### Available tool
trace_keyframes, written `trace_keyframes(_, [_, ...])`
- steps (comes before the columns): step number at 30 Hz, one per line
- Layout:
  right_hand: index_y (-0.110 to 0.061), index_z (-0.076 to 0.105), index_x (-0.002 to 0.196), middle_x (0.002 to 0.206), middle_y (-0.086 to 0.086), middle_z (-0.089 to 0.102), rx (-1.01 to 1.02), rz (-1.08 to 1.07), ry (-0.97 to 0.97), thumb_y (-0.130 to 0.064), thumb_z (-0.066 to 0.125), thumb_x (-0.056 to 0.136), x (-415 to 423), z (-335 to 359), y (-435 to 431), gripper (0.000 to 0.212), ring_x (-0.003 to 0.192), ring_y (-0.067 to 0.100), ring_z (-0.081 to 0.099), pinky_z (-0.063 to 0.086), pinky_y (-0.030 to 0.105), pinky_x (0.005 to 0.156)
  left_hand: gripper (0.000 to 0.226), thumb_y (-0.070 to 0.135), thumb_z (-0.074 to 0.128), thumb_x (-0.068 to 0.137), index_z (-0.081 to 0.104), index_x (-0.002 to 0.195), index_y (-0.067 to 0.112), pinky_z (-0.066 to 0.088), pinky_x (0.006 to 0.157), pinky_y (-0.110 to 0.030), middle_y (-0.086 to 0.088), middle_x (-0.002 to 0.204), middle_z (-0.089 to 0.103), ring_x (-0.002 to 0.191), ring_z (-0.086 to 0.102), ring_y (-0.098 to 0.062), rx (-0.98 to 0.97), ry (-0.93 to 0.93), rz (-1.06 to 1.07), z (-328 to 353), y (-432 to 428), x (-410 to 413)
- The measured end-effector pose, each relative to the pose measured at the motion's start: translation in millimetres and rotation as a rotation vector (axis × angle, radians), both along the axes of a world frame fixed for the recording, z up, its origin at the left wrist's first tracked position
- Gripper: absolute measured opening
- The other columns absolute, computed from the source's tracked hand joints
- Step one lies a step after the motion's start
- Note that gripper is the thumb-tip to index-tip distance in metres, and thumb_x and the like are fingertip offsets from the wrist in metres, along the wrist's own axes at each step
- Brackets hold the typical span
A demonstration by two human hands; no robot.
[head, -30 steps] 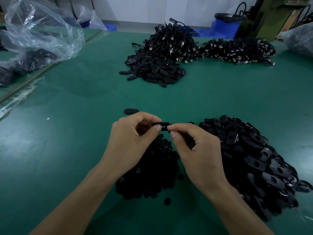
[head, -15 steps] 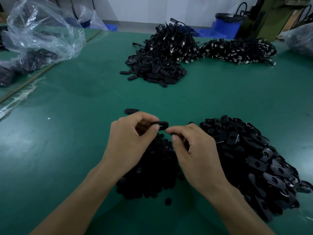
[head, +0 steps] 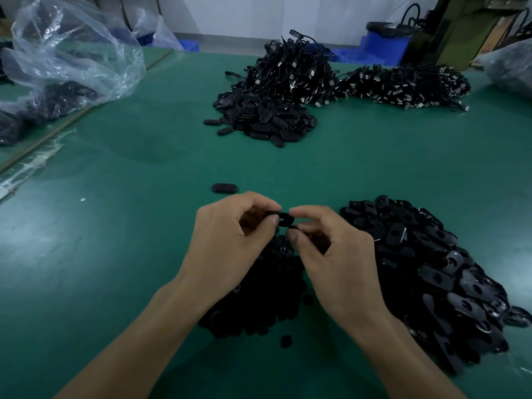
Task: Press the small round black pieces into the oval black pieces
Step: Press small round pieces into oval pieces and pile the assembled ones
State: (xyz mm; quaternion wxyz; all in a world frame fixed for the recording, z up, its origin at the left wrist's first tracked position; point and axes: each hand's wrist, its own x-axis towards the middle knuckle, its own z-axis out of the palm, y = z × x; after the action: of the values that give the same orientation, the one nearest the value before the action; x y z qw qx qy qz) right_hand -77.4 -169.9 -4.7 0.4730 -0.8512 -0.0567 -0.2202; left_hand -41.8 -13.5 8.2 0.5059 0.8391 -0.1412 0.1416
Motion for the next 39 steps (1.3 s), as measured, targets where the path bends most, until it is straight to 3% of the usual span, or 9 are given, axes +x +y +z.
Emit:
trace_keyframes(5, [-0.022, 0.076, 0.092, 0.081, -0.018, 0.072, 0.087, 0.041, 0.017, -0.007, 0.074, 0.089, -0.5, 0.9, 0.3, 0.016, 0.078, -0.001, 0.068, 0.048, 0.008, 0.070, 0.029, 0.010, 0.077, 0.085, 0.071, 0.085, 0.039, 0.047, 0.069, -0.005, 0.022, 0.081, 0.073, 0.072, 0.069, 0.002, 0.003, 0.018, -0.030, -0.9, -2.3, -1.1])
trace_keyframes(13, [-0.024, 0.076, 0.092, 0.084, -0.016, 0.070, 0.038, -0.012, -0.018, -0.006, 0.075, 0.088, -1.3, 1.8, 0.9, 0.018, 0.083, 0.003, 0.066, 0.048, 0.009, 0.070, 0.039, 0.005, 0.076, 0.086, 0.069, 0.084, 0.043, 0.048, 0.067, -0.005, 0.025, 0.079, 0.073, 0.071, 0.069, 0.005, -0.003, 0.002, -0.073, -1.4, -2.8, -2.5])
trace_keyframes(20, [-0.024, 0.072, 0.091, 0.082, -0.018, 0.069, 0.027, 0.005, 0.021, -0.006, 0.072, 0.090, -0.5, 2.1, 1.9, 0.018, 0.083, 0.001, 0.066, 0.048, 0.009, 0.070, 0.022, 0.006, 0.076, 0.086, 0.077, 0.092, 0.027, 0.046, 0.074, -0.004, 0.020, 0.083, 0.073, 0.080, 0.067, 0.006, 0.078, -0.067, -0.067, -2.0, -2.9, -2.4])
trace_keyframes(24, [-0.020, 0.073, 0.096, 0.087, -0.016, 0.069, -0.009, 0.010, 0.019, -0.005, 0.069, 0.092, -0.8, 2.6, 3.2, 0.017, 0.086, 0.001, 0.065, 0.047, 0.007, 0.073, 0.022, 0.006, 0.073, 0.088, 0.076, 0.094, 0.027, 0.047, 0.075, -0.006, 0.020, 0.084, 0.073, 0.083, 0.068, 0.004, 0.099, -0.057, -0.081, -1.6, -1.9, -2.6])
trace_keyframes(30, [-0.030, 0.054, 0.083, 0.081, -0.014, 0.064, 0.033, -0.038, 0.066, -0.016, 0.072, 0.091, -2.3, 3.1, 3.0, 0.024, 0.072, 0.005, 0.060, 0.044, 0.014, 0.058, 0.023, 0.002, 0.074, 0.087, 0.079, 0.097, 0.022, 0.049, 0.077, -0.006, 0.020, 0.087, 0.075, 0.081, 0.069, 0.008, 0.063, -0.037, -0.106, -2.8, -2.7, -2.6])
trace_keyframes(33, [-0.030, 0.046, 0.078, 0.077, -0.009, 0.066, 0.068, -0.033, 0.087, -0.013, 0.074, 0.090, -2.2, 4.3, 2.3, 0.035, 0.063, 0.008, 0.058, 0.043, 0.018, 0.052, 0.022, 0.003, 0.075, 0.087, 0.080, 0.099, 0.021, 0.048, 0.079, -0.005, 0.021, 0.089, 0.074, 0.084, 0.068, 0.009, 0.093, -0.056, -0.105, -2.9, -2.2, -2.0])
trace_keyframes(39, [-0.026, 0.036, 0.067, 0.078, -0.018, 0.067, 0.080, -0.060, 0.091, -0.007, 0.075, 0.086, -3.8, 6.8, 3.0, 0.048, 0.052, -0.001, 0.049, 0.037, 0.010, 0.047, 0.022, 0.004, 0.075, 0.087, 0.079, 0.102, 0.020, 0.044, 0.082, -0.002, 0.020, 0.092, 0.074, 0.091, 0.066, 0.011, 0.150, -0.100, -0.123, -5.7, -3.5, -2.3])
